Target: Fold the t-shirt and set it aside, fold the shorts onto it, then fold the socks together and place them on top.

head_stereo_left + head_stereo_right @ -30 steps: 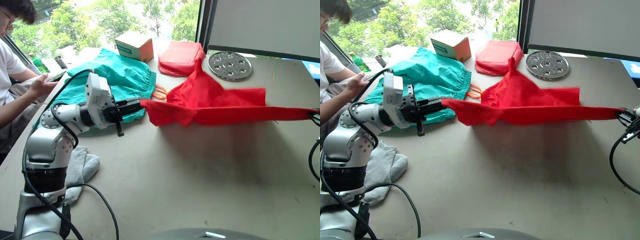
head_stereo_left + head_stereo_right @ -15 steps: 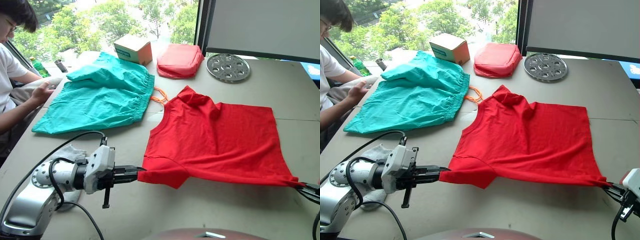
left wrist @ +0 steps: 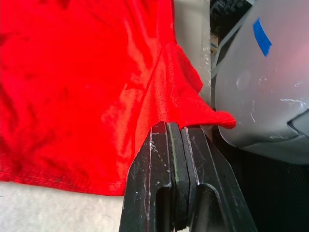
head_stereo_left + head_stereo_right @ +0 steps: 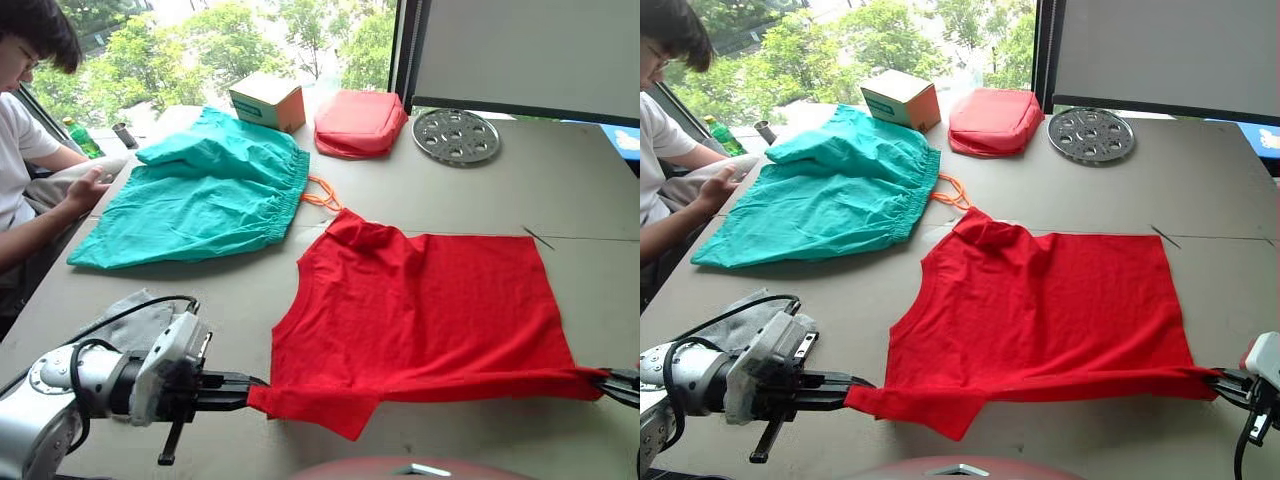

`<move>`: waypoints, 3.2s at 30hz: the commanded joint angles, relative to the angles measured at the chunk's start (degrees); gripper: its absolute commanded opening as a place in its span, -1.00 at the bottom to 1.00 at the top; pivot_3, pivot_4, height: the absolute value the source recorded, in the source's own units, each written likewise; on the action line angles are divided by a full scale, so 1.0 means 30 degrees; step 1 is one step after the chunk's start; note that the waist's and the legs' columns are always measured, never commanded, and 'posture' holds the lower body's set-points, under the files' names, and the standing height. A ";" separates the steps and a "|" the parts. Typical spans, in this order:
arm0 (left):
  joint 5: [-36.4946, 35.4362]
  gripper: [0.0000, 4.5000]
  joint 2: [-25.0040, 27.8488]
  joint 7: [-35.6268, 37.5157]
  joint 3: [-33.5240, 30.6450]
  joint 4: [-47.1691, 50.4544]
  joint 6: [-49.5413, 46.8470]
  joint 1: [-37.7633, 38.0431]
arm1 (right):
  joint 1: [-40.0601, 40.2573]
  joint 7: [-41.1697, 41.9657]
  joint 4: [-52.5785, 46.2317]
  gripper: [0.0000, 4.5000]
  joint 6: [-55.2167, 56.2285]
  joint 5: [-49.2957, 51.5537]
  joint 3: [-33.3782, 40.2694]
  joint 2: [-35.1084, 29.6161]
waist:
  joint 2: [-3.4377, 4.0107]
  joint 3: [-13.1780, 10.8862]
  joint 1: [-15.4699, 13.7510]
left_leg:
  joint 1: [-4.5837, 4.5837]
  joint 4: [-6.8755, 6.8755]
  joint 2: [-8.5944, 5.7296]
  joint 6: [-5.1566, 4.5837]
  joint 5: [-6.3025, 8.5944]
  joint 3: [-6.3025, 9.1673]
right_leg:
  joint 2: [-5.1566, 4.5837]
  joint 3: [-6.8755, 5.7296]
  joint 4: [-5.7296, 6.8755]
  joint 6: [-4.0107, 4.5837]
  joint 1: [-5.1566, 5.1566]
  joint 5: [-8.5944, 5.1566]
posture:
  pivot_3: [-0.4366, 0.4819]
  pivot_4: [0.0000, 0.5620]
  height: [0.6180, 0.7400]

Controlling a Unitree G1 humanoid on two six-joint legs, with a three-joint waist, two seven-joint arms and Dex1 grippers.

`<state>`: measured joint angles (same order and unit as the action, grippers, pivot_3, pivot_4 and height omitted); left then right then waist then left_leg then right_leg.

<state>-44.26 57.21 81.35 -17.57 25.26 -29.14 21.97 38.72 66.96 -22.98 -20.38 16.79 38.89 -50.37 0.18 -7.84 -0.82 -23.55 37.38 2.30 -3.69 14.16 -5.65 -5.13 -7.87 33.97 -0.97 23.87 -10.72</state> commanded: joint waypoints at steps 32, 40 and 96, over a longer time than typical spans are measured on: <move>-0.2538 -1.00 0.0801 -0.1053 0.4884 -0.3698 -1.0370 -0.7639 | -0.4129 0.3938 0.1923 -0.98 -0.5624 0.2050 -0.3604 -0.4866 | -0.0076 -0.0018 -0.0091 | -0.0027 0.0045 -0.0022 -0.0019 0.0008 0.0025 | -0.0002 -0.0009 0.0022 -0.0002 0.0014 0.0003 | -0.05 -0.47 0.98; -0.2079 -1.00 0.0048 -0.3139 0.5559 -0.4427 -1.2132 -0.8737 | -0.7184 0.2562 0.3698 -0.98 -0.5611 0.1239 -0.6518 -0.5049 | -0.0091 -0.0026 -0.0076 | -0.0037 0.0024 -0.0045 -0.0107 -0.0032 0.0033 | 0.0031 -0.0004 0.0034 0.0001 0.0011 0.0003 | -0.05 -0.47 0.98; 0.4060 -0.97 -0.2075 -0.2204 0.7572 -0.4098 -0.2274 -0.7246 | -0.6117 -0.2591 -0.6838 -1.00 -0.4726 0.4914 -1.2097 0.0503 | -0.0099 0.0004 -0.0339 | -0.0072 0.0031 -0.0053 -0.0041 0.0039 0.0047 | -0.0037 -0.0029 0.0031 0.0002 0.0069 0.0000 | -0.05 -0.47 0.98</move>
<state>-31.71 51.59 75.11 5.39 12.52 -36.61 0.64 20.52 59.53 -42.38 -35.76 31.29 2.52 -49.05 -0.12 -7.83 -1.84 -23.76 37.48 2.15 -3.81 14.28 -5.52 -5.24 -7.96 34.06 -0.96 24.08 -10.71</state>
